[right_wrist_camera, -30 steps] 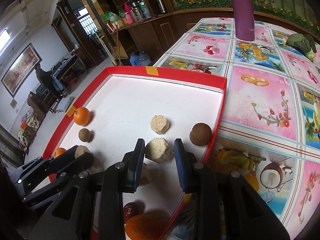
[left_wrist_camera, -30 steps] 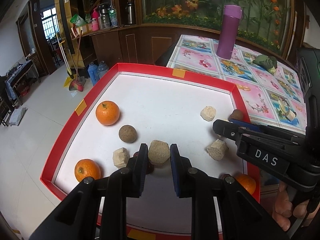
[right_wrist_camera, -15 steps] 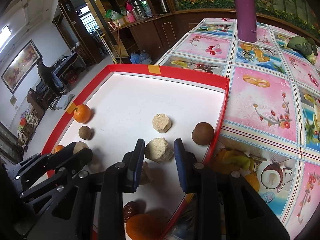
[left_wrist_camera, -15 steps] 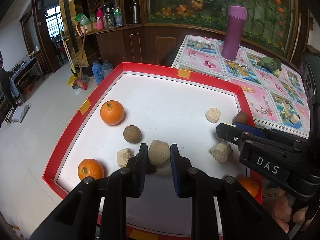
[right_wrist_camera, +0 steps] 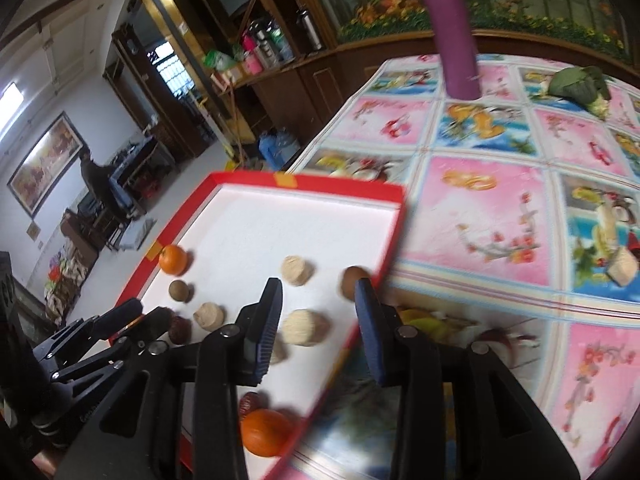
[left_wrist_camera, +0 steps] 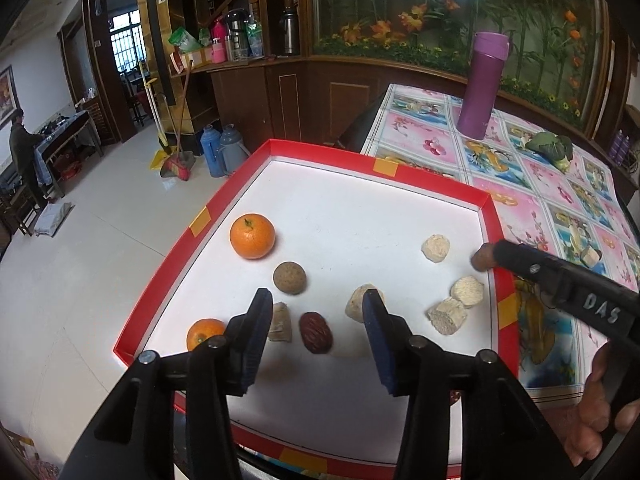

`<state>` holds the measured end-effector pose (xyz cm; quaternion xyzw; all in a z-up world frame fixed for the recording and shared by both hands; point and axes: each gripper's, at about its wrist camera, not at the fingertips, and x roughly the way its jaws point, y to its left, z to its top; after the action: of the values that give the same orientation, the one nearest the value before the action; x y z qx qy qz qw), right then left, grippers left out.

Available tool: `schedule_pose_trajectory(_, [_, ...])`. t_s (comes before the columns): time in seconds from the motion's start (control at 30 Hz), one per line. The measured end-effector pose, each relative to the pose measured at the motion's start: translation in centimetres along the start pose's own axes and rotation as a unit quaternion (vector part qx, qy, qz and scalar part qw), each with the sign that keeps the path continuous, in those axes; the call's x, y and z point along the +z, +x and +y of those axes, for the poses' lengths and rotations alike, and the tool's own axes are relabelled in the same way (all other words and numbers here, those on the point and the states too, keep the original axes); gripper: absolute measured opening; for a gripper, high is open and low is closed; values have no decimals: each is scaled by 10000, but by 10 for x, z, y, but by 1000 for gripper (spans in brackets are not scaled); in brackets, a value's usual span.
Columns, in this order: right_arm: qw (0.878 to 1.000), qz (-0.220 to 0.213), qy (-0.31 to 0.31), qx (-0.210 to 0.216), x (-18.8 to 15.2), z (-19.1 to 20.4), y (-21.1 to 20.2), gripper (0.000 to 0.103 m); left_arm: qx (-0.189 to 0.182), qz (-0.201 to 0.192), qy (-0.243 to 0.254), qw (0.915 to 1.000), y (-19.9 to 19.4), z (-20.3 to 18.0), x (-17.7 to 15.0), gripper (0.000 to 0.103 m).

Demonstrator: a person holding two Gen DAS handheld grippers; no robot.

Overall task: Organize fruits
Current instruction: 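Lift both open grippers away from the tray toward the tablecloth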

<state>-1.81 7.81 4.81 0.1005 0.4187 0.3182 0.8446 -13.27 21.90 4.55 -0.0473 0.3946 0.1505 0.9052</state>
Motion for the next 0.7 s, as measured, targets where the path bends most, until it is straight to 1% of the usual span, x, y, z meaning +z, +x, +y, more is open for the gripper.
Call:
schedule_pose_trajectory(0.03, [10000, -46, 47, -31, 0, -4, -5, 40, -5, -4, 18, 10000, -1, -2, 0, 47])
schedule_pose_trajectory(0.1, [9997, -123, 191, -82, 1, -19, -13, 40, -3, -5, 43, 10000, -2, -7, 0, 52])
schedule_pose_trajectory(0.23, [9984, -268, 470, -185, 0, -47, -30, 40, -16, -25, 136, 9999, -7, -19, 1, 53])
schedule_pose_trajectory(0.37, [9960, -400, 734, -310, -3, -77, -50, 40, -55, -78, 244, 9997, -15, -33, 3, 57])
schedule_pose_trajectory(0.53, [9906, -649, 1000, -667, -11, -124, -86, 40, -140, -149, 414, 9989, -26, -54, 6, 60])
schedule_pose_trajectory(0.63, [9835, -846, 1270, -967, -17, -161, -113, 40, -234, -189, 564, 9980, -31, -73, 9, 61])
schedule_pose_trajectory(0.7, [9778, -930, 1475, -1163, -23, -187, -129, 40, -329, -215, 763, 9963, -33, -92, 10, 61])
